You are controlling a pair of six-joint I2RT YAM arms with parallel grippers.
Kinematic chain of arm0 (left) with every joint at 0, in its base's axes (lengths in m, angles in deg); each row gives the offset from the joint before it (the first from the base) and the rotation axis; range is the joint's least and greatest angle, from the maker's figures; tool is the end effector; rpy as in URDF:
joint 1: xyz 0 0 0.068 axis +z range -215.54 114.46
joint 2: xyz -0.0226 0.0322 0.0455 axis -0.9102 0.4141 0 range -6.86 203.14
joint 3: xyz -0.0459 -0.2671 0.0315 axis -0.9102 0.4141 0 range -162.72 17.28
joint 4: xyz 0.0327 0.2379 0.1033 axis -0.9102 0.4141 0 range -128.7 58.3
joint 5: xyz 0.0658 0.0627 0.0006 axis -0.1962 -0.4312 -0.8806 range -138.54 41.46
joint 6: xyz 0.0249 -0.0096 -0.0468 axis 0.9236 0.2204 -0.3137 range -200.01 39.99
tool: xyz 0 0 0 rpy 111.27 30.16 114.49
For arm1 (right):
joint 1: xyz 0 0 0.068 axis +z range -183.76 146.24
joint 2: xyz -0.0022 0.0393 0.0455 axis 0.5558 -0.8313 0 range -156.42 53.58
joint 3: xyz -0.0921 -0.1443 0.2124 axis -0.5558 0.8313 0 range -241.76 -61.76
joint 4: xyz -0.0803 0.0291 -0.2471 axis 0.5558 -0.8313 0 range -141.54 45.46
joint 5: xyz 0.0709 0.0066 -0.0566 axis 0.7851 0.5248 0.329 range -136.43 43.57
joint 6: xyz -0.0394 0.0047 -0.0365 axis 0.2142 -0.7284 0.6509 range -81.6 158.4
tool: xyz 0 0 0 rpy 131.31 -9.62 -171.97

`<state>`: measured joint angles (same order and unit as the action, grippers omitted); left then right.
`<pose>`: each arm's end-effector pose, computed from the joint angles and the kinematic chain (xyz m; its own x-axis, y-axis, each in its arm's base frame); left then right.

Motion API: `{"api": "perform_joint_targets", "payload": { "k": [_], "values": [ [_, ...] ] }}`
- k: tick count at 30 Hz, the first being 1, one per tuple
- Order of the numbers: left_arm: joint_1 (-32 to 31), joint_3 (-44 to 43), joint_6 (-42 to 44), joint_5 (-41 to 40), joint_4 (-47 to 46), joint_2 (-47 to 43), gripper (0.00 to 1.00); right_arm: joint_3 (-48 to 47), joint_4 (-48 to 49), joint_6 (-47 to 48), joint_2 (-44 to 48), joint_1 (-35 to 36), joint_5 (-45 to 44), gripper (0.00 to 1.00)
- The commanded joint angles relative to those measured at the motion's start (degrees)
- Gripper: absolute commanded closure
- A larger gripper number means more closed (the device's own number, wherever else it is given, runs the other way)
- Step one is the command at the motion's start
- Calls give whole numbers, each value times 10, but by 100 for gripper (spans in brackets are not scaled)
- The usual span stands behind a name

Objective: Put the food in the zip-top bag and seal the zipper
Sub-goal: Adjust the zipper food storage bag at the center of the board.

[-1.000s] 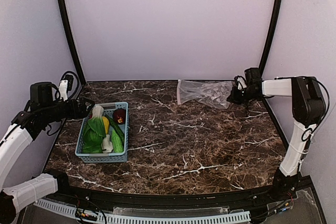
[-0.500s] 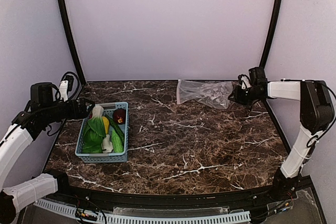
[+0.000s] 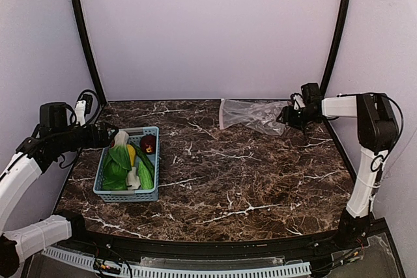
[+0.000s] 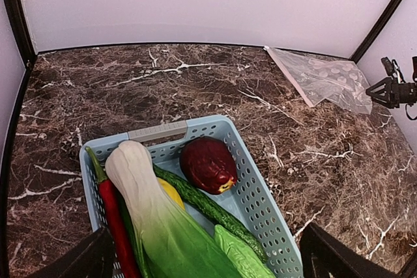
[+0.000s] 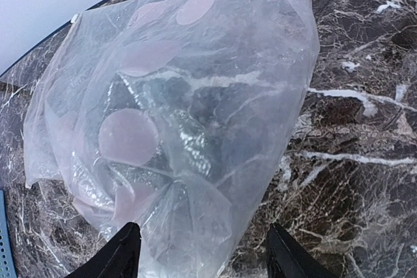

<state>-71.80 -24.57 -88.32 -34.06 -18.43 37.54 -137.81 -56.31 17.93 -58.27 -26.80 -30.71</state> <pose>0.1766 -0.0284 0.3052 -0.4298 -0.0936 -0.8980 0.2754 0.9336 -0.2291 0.4208 0.0612 0.1840 -0.7906 0.2425 -0.5623 -0.0232 0.9057 0.4233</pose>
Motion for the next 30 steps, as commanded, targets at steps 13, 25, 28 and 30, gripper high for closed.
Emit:
{"api": "perform_joint_targets", "payload": {
  "k": [13,25,28,30],
  "values": [
    [3,6,4,1,10,8,0,-21,24,-15,-21,0,73,99],
    [1,17,-13,12,6,-4,0,177,-8,-23,207,59,132,100],
    [-9,25,-60,30,1,-8,0,209,-37,-27,276,103,126,100],
    [-19,36,-97,41,-12,-19,0,224,-65,-28,318,127,119,100]
  ]
}}
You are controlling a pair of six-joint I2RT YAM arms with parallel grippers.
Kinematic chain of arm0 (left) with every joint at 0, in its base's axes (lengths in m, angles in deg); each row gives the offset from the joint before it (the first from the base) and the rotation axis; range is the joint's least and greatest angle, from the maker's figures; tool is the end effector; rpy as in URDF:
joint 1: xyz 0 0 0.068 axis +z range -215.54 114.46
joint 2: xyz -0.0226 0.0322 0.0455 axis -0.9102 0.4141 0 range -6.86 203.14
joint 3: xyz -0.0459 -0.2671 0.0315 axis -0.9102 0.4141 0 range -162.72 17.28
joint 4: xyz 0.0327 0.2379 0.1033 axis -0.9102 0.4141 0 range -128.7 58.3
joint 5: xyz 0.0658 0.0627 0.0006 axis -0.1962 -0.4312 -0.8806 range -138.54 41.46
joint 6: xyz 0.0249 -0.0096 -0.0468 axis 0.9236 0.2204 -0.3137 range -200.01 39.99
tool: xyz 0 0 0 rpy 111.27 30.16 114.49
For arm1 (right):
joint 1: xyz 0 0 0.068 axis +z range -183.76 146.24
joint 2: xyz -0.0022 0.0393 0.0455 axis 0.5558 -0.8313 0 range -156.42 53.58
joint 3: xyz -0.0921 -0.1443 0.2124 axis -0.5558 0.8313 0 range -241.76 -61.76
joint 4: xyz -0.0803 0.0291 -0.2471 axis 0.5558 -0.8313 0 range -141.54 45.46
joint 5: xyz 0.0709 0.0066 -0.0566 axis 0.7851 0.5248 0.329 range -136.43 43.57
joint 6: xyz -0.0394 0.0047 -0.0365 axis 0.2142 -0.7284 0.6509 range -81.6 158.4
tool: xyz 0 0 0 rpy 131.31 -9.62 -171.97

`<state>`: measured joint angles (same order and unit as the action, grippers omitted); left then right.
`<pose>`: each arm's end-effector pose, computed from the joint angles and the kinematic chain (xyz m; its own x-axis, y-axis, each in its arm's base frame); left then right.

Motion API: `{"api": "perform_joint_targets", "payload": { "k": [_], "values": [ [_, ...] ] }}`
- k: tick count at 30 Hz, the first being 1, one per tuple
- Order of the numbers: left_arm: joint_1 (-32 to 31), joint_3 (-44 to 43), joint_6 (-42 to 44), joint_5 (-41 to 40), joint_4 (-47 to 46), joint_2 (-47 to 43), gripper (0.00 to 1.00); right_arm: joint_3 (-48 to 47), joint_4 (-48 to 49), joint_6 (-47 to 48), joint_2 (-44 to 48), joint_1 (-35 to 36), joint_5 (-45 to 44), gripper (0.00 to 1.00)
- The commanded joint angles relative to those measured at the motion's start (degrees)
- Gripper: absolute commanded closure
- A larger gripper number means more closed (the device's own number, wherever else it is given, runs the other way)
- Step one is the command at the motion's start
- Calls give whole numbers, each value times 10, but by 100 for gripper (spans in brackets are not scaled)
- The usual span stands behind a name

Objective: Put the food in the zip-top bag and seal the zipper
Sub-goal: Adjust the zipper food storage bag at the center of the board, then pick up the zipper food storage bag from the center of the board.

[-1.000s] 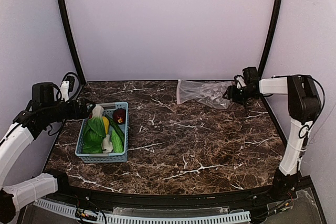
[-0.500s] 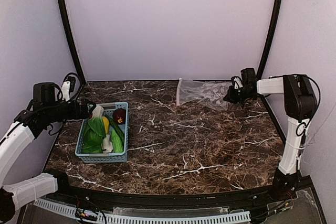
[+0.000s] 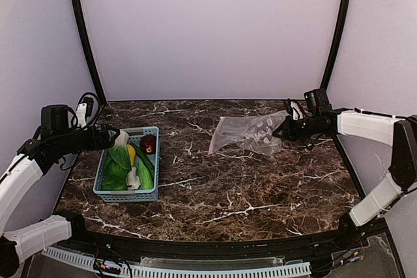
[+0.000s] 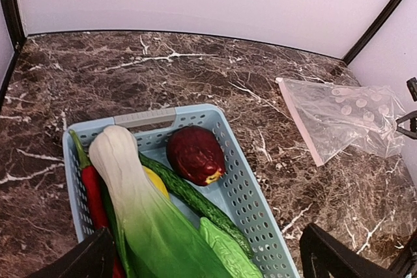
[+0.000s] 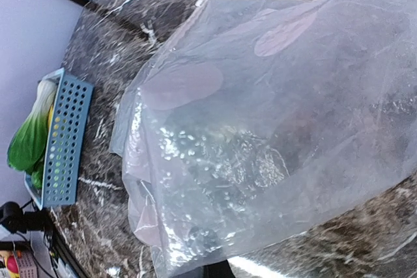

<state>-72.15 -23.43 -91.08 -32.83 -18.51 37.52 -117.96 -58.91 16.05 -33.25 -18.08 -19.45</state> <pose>0.1762 -0.0302 0.2985 -0.4628 -0.1324 -0.8765 0.2730 0.9194 -0.2830 0.3052 0.1025 0.2292 -0.8386 0.1165 -0.5321 -0.2497 0.7860 0.5656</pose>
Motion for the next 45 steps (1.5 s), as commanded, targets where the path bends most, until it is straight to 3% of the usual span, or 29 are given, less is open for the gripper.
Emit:
{"api": "perform_joint_targets", "payload": {
  "k": [1,10,14,16,19,21,24,29,33,41,45],
  "values": [
    [-21,29,-82,31,-14,-22,0,33,-52,-11,89,51,5,100],
    [-143,55,-208,-11,-24,-70,5,150,-115,-61,213,151,-5,100],
    [-216,67,-239,-52,-27,-69,6,182,-141,-88,236,181,-64,99],
    [-251,72,-253,-80,-29,-70,6,182,-167,-99,252,192,-111,84],
    [-310,81,-271,-124,-50,-58,6,167,-196,-108,288,204,-160,50],
    [-345,81,-282,-145,-62,-36,6,147,-209,-108,314,207,-173,36],
    [-388,69,-289,-193,-70,-4,7,105,-222,-91,342,219,-176,27],
    [-416,68,-317,-219,-77,-14,6,65,-203,-57,352,281,-169,24],
    [-417,101,-345,-223,-89,-43,6,55,-181,-58,299,348,-204,26],
    [-423,133,-380,-203,-101,-36,6,-20,-115,-43,95,494,-306,27],
    [-424,137,-387,-210,-108,-51,6,-93,-110,-13,-28,537,-324,33]
  ]
}}
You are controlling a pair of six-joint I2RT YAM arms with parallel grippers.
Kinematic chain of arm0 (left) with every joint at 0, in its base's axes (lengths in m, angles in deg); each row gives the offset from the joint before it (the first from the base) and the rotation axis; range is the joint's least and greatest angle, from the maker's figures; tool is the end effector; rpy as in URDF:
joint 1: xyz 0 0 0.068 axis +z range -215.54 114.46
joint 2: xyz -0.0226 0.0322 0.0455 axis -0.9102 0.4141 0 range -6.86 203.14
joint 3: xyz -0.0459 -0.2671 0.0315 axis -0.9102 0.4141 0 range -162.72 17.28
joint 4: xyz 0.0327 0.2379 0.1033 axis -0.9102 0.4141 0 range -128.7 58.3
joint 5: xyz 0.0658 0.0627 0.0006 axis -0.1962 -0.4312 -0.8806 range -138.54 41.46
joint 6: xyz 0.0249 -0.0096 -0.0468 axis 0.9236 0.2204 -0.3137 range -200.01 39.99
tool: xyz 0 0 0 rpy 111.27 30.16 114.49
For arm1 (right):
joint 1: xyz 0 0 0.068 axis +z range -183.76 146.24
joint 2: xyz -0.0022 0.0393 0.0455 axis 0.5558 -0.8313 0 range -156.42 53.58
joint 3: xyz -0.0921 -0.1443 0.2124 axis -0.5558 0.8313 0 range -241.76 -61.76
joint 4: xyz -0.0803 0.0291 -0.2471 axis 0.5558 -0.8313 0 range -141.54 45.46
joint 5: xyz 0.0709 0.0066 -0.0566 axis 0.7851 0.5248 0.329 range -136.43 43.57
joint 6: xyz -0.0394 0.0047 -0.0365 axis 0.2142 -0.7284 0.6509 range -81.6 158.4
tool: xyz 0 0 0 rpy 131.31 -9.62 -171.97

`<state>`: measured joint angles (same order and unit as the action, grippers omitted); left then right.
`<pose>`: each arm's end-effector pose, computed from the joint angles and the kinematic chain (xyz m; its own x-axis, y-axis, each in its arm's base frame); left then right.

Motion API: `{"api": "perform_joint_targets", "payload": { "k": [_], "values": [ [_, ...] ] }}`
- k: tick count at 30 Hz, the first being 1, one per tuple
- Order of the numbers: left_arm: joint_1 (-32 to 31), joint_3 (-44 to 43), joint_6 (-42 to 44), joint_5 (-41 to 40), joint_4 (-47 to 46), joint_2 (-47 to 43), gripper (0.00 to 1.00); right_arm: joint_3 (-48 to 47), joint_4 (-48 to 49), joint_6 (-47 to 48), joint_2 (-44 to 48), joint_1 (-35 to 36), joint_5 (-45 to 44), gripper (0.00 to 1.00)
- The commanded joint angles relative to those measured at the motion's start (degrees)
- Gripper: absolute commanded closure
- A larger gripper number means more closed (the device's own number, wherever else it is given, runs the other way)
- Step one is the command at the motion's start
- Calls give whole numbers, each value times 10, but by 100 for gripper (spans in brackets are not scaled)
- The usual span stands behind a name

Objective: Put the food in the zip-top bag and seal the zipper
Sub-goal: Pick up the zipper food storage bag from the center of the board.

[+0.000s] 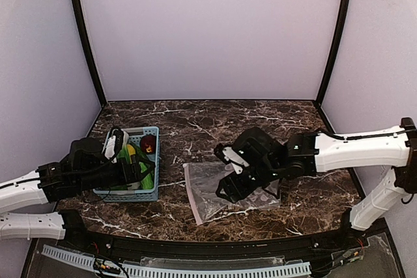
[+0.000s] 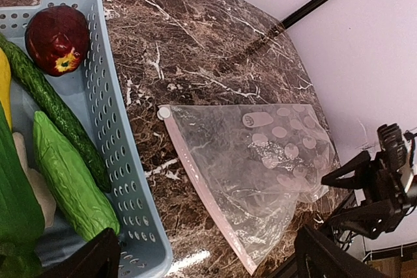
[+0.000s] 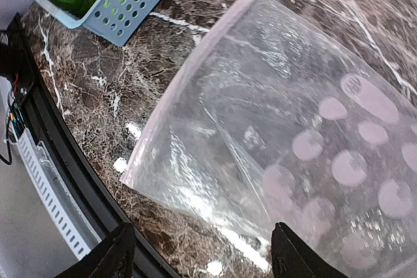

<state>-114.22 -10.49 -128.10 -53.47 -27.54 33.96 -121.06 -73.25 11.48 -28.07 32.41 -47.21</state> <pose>0.1159 -0.1273 0.2443 -0.6992 -0.3276 -0.6355 0.2638 0.7079 -0.6552 0.1216 0.2742 0.2518 -0.6927 -0.4480 -0.5653 -0.6703 0.6892 0.2752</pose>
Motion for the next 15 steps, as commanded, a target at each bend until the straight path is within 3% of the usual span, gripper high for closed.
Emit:
{"api": "perform_joint_targets", "payload": {
  "k": [1,4,9,15],
  "values": [
    [-4,9,-18,-4,-19,-17,6,-78,31,41,-105,37,-49,36],
    [-4,8,-19,1,-19,-16,6,-119,31,59,-170,44,-44,45],
    [-5,12,-27,6,-15,-18,6,-163,39,74,-241,47,-21,48],
    [-5,10,-29,2,-9,-27,5,-190,37,78,-300,48,-53,52]
  ]
}}
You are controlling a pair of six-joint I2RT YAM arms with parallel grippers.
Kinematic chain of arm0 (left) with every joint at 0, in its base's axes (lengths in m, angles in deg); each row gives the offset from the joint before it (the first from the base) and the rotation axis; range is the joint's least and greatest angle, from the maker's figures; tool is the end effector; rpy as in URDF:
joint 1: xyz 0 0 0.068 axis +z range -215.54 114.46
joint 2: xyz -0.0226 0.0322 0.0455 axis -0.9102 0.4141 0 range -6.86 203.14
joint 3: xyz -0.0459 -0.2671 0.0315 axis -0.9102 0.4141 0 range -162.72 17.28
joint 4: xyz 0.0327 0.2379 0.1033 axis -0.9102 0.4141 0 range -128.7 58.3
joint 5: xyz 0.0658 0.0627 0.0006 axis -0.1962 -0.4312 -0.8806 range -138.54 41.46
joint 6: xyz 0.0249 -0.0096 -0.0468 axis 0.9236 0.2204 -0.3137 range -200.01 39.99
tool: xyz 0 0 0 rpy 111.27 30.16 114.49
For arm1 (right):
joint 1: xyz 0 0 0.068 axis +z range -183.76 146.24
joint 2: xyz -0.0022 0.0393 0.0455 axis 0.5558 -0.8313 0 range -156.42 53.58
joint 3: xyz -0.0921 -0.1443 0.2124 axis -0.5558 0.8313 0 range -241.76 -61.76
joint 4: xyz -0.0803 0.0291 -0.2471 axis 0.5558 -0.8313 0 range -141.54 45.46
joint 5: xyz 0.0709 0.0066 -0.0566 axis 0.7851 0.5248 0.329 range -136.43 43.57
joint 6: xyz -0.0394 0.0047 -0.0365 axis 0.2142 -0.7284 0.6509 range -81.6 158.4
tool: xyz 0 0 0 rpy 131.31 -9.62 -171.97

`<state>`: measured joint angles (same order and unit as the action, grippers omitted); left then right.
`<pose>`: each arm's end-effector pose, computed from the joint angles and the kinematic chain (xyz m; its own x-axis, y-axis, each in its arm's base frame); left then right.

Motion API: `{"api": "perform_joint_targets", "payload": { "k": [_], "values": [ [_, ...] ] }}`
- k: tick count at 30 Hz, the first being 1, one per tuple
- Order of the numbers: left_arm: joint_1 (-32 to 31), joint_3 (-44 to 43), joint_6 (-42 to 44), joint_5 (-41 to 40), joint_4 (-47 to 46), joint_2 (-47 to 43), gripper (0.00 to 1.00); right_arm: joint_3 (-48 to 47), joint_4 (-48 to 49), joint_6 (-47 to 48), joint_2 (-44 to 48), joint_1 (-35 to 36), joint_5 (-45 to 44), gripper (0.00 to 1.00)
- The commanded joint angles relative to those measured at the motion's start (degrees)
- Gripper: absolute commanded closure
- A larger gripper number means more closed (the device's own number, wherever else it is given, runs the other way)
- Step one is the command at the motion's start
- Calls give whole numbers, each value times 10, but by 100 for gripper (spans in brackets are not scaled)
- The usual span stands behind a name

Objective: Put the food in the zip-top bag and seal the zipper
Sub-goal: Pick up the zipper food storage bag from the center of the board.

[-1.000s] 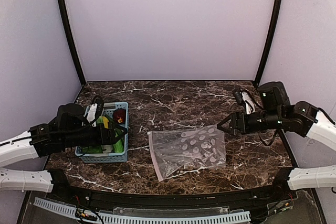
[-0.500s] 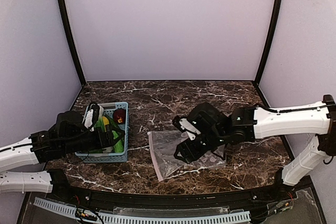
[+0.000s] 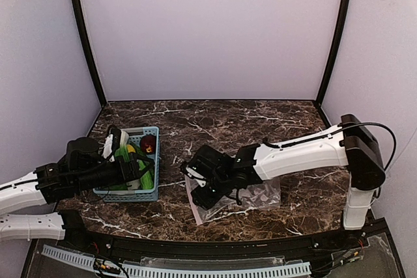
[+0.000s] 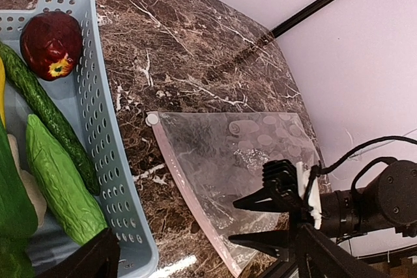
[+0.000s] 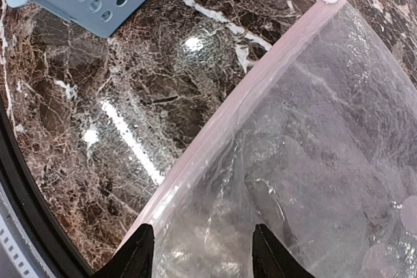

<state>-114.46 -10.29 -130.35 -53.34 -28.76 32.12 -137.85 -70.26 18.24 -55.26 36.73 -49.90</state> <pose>0.1130 -0.1252 0.2501 -0.6915 -0.3741 -0.6179 0.2626 0.6667 -0.6975 0.1359 0.3774 0.1879 -0.5878 -0.6291 -0.5088 -0.7753 0.6177 0.1318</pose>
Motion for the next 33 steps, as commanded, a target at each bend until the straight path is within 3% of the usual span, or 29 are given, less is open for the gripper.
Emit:
{"api": "perform_joint_targets", "payload": {
  "k": [1,4,8,10,21,27,33],
  "values": [
    [-3,7,-7,1,6,-8,5,-24,6,11,-37,6,-33,53],
    [-3,6,-9,-1,10,-9,5,-32,1,11,-59,8,-49,62],
    [-3,8,-14,-4,12,-10,5,-31,-1,2,-63,12,-64,92],
    [-3,6,-14,-5,16,-8,5,-25,7,-1,-49,12,-59,100],
    [-9,-37,-5,28,-8,46,5,80,112,-19,141,13,-23,100],
    [-31,-52,-3,46,-115,101,5,166,185,-11,264,29,-43,100],
    [-66,-76,-7,91,-250,174,5,204,195,-18,316,42,-66,100]
  ]
}}
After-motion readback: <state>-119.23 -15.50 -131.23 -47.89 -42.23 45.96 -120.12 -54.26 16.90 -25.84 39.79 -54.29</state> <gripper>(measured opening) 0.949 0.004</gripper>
